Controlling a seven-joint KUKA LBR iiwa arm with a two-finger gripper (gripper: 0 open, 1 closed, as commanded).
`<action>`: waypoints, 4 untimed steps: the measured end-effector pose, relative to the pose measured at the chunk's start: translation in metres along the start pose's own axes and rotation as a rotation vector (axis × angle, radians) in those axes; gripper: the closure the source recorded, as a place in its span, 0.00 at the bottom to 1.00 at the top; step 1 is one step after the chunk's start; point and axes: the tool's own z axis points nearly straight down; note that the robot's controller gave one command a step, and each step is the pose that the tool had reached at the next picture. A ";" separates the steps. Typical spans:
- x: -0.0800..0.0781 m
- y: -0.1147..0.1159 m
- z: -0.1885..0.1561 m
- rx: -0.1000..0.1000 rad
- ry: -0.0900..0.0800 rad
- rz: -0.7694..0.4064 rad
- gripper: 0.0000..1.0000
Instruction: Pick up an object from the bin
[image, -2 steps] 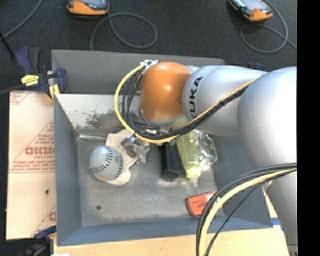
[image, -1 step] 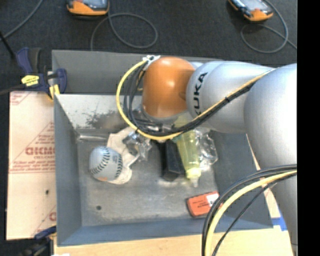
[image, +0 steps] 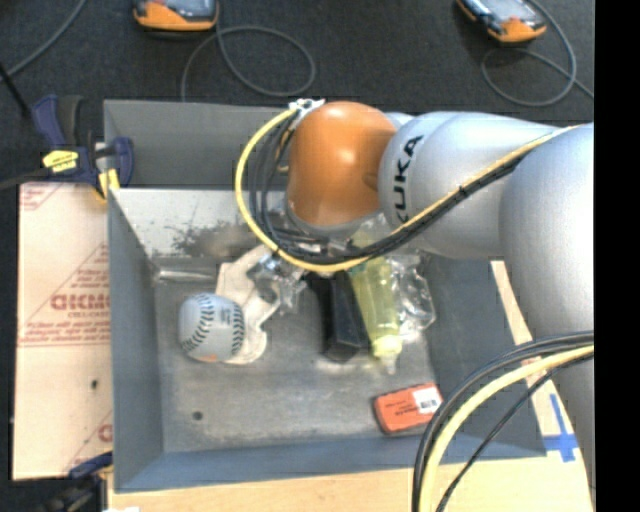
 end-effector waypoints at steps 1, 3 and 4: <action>-0.001 0.000 -0.015 0.002 -0.002 0.000 1.00; -0.001 0.000 -0.033 0.001 -0.003 0.003 1.00; -0.001 0.000 -0.048 0.000 -0.001 0.004 1.00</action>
Offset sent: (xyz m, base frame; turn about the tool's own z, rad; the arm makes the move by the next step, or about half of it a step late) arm 0.0000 0.0001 0.0325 0.0000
